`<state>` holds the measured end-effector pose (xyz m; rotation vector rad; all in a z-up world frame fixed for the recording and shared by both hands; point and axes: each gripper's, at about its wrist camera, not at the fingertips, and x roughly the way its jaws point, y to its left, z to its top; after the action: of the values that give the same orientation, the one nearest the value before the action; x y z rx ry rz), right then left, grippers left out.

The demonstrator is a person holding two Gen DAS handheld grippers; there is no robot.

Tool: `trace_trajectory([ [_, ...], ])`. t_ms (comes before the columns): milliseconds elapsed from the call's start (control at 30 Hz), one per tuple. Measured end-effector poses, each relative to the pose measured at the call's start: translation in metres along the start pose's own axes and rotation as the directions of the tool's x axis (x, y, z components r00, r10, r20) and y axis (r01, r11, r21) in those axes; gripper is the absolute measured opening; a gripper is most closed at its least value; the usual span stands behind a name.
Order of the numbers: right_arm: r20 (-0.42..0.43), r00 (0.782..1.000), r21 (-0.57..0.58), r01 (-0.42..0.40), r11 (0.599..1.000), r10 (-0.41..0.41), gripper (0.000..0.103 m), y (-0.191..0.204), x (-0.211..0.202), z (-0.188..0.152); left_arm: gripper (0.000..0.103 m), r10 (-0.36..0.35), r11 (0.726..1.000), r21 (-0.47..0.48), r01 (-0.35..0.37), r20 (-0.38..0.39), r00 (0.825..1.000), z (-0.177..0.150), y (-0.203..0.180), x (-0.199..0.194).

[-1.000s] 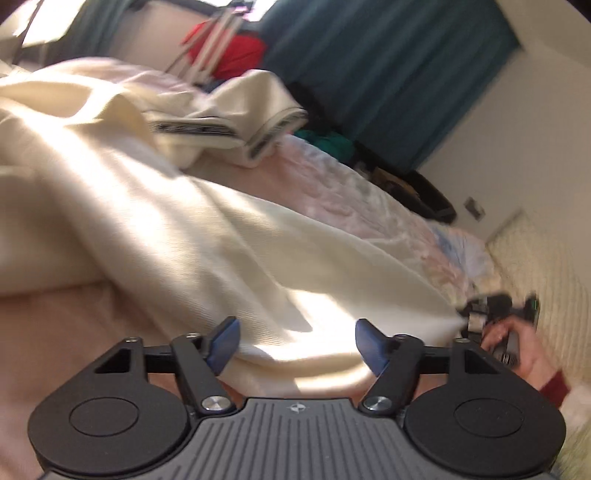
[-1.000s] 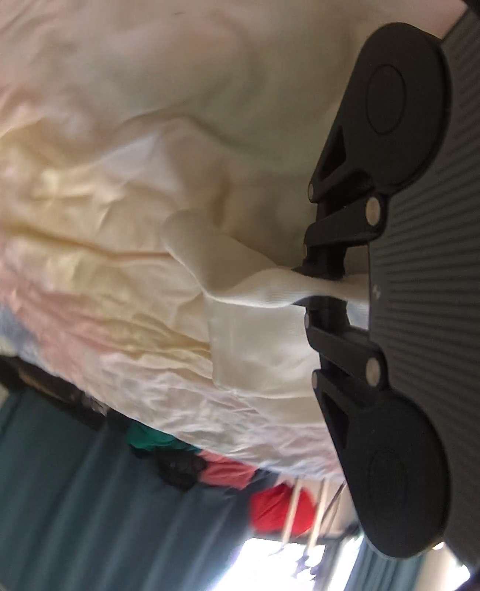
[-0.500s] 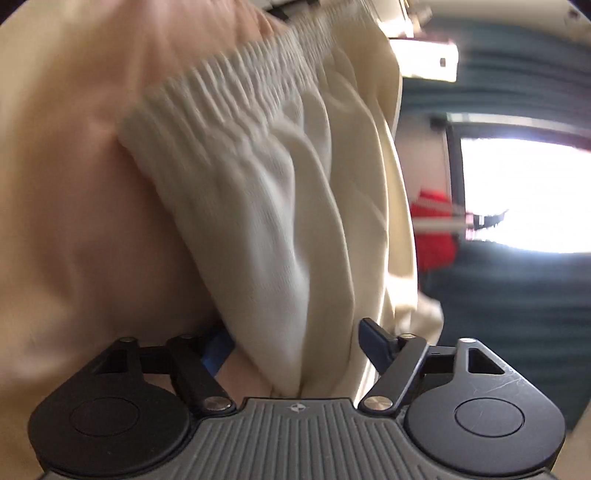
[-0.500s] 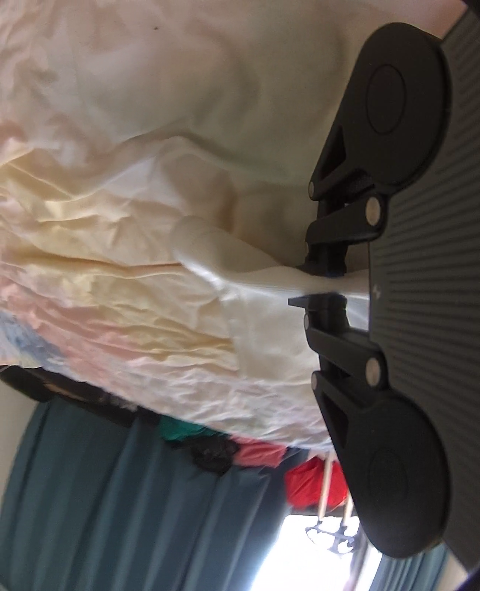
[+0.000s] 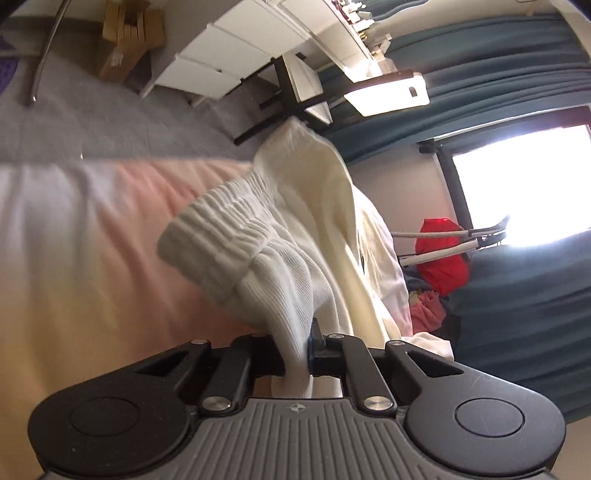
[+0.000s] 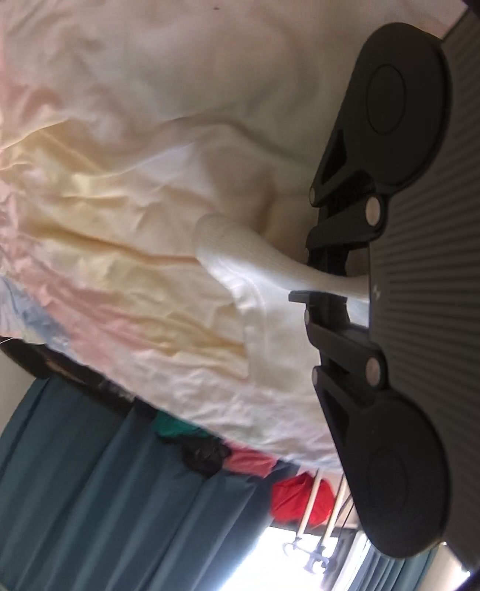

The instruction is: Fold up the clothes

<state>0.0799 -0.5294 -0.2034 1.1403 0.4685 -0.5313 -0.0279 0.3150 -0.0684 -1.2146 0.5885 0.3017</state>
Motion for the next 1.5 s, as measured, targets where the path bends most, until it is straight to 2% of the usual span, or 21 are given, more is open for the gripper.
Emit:
trace_trajectory([
  [33, -0.016, 1.000, -0.031, 0.019, 0.999, -0.019, 0.006, 0.006, 0.000, 0.000, 0.008, 0.018, 1.000, 0.006, -0.017, -0.010, 1.000, 0.006, 0.000, -0.005],
  [100, -0.046, 0.996, -0.185, 0.071, 0.980, -0.080, 0.006, 0.026, -0.001, 0.001, 0.008, 0.052, 0.999, 0.017, -0.051, -0.029, 0.998, 0.017, 0.000, -0.016],
  [167, -0.010, 0.999, -0.309, 0.045, 0.950, -0.051, 0.005, 0.041, -0.017, 0.004, 0.008, 0.061, 0.998, 0.028, -0.060, -0.057, 0.996, 0.025, 0.006, -0.026],
  [267, 0.054, 0.997, -0.342, -0.040, 0.939, 0.062, 0.005, 0.043, -0.054, 0.014, 0.008, 0.075, 0.994, 0.086, -0.068, -0.071, 0.995, 0.024, 0.014, -0.038],
  [333, 0.083, 0.993, -0.333, -0.053, 0.941, 0.086, 0.005, 0.035, -0.071, 0.017, 0.008, 0.083, 0.988, 0.137, -0.073, -0.072, 0.994, 0.019, 0.019, -0.046],
  [400, 0.084, 0.995, -0.322, -0.030, 0.946, 0.060, 0.005, 0.012, -0.083, 0.016, 0.008, 0.101, 0.977, 0.194, -0.086, -0.070, 0.992, 0.009, 0.028, -0.056],
  [533, 0.014, 0.998, -0.322, 0.066, 0.944, -0.065, 0.005, -0.038, -0.078, 0.001, 0.009, 0.163, 0.945, 0.297, -0.137, -0.064, 0.984, 0.003, 0.040, -0.054],
  [633, -0.008, 0.998, -0.301, 0.052, 0.952, -0.057, 0.005, -0.057, -0.070, -0.007, 0.009, 0.184, 0.934, 0.324, -0.152, -0.069, 0.981, 0.001, 0.044, -0.049],
  [733, -0.011, 0.999, -0.312, 0.042, 0.949, -0.047, 0.008, -0.053, -0.070, -0.009, 0.011, 0.205, 0.921, 0.351, -0.167, -0.073, 0.976, -0.001, 0.049, -0.044],
  [800, -0.020, 0.998, -0.323, 0.042, 0.946, -0.051, 0.009, -0.046, -0.071, -0.007, 0.022, 0.219, 0.912, 0.370, -0.178, -0.074, 0.973, -0.002, 0.052, -0.041],
  [833, -0.028, 0.998, -0.330, 0.041, 0.943, -0.054, 0.010, -0.043, -0.072, -0.006, 0.025, 0.238, 0.893, 0.406, -0.196, -0.054, 0.970, -0.003, 0.047, -0.043],
  [900, -0.041, 0.996, -0.365, 0.056, 0.929, -0.076, 0.020, -0.034, -0.076, -0.004, 0.045, 0.275, 0.842, 0.488, -0.230, -0.021, 0.961, -0.009, 0.036, -0.049],
  [933, -0.039, 0.996, -0.385, 0.062, 0.921, -0.084, 0.041, -0.030, -0.079, -0.003, 0.048, 0.292, 0.814, 0.526, -0.247, -0.003, 0.956, -0.012, 0.030, -0.052],
  [967, -0.019, 0.997, -0.410, 0.066, 0.910, -0.081, 0.065, -0.027, -0.085, -0.003, 0.053, 0.307, 0.784, 0.563, -0.262, 0.016, 0.952, -0.015, 0.024, -0.055],
  [1033, 0.031, 0.998, -0.455, 0.066, 0.888, -0.058, 0.081, -0.020, -0.101, -0.007, 0.066, 0.291, 0.734, 0.620, -0.278, 0.084, 0.953, -0.023, 0.013, -0.068],
  [1100, 0.054, 0.998, -0.494, 0.048, 0.868, -0.025, 0.081, -0.009, -0.114, -0.009, 0.083, 0.257, 0.683, 0.666, -0.300, 0.165, 0.952, -0.035, 0.001, -0.082],
  [1167, 0.064, 0.998, -0.530, 0.030, 0.848, 0.005, 0.081, 0.006, -0.126, -0.013, 0.083, 0.205, 0.631, 0.710, -0.311, 0.234, 0.950, -0.049, -0.017, -0.095],
  [1233, 0.068, 0.997, -0.580, 0.003, 0.815, 0.044, 0.081, 0.027, -0.138, -0.020, 0.084, 0.153, 0.595, 0.749, -0.293, 0.251, 0.956, -0.064, -0.036, -0.098],
  [1333, 0.047, 0.990, -0.673, -0.065, 0.737, 0.131, 0.081, 0.070, -0.159, -0.041, 0.085, 0.072, 0.552, 0.796, -0.248, 0.251, 0.965, -0.090, -0.068, -0.100],
  [1400, 0.029, 0.981, -0.731, -0.110, 0.674, 0.193, 0.081, 0.100, -0.176, -0.062, 0.085, 0.017, 0.526, 0.823, -0.215, 0.243, 0.970, -0.111, -0.090, -0.098],
  [1500, -0.025, 0.961, -0.776, -0.193, 0.600, 0.277, 0.080, 0.137, -0.198, -0.093, 0.087, -0.057, 0.484, 0.858, -0.172, 0.227, 0.972, -0.143, -0.119, -0.089],
])
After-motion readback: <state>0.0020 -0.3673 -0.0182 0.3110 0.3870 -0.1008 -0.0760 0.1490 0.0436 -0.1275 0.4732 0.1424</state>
